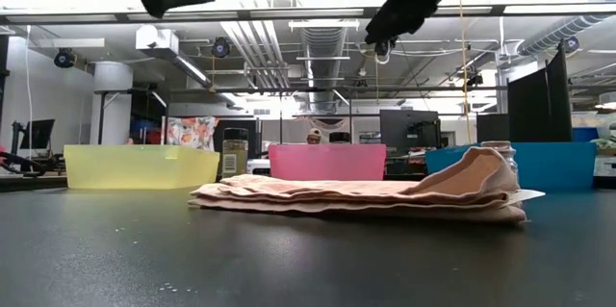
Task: Sort spices by type
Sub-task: Put the left green seasoning bottle into the yellow bin
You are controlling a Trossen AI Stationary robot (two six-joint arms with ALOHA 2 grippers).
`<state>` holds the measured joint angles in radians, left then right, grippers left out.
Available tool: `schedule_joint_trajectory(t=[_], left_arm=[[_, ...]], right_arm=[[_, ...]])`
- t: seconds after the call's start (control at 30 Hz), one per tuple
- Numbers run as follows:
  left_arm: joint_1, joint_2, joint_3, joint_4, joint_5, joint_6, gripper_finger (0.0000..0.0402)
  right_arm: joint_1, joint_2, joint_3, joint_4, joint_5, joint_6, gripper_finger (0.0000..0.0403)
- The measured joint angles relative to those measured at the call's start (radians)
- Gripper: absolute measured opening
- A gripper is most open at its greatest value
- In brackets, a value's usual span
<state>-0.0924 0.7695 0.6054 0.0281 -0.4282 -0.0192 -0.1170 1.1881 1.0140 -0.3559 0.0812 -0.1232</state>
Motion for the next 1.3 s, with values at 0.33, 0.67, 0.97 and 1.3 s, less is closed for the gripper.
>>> schedule_joint_trajectory(t=[0.33, 0.67, 0.97, 1.3], left_arm=[[-0.089, 0.127, 0.205, -0.344, 0.000, -0.210, 0.0217], [-0.199, 0.327, 0.600, -1.177, 0.190, -0.765, 0.0217], [-0.396, 0.453, 0.649, -1.299, 0.349, -0.730, 0.0217], [-0.570, 0.486, 0.553, -1.302, 0.316, -0.848, 0.0217]], right_arm=[[0.111, -0.027, -0.142, 0.103, 0.033, 0.063, 0.0223], [0.115, -0.023, -0.168, 0.113, 0.034, 0.098, 0.0229], [0.117, 0.005, -0.168, 0.161, 0.033, 0.104, 0.0220], [0.121, 0.006, -0.168, 0.183, 0.032, 0.131, 0.0220]])
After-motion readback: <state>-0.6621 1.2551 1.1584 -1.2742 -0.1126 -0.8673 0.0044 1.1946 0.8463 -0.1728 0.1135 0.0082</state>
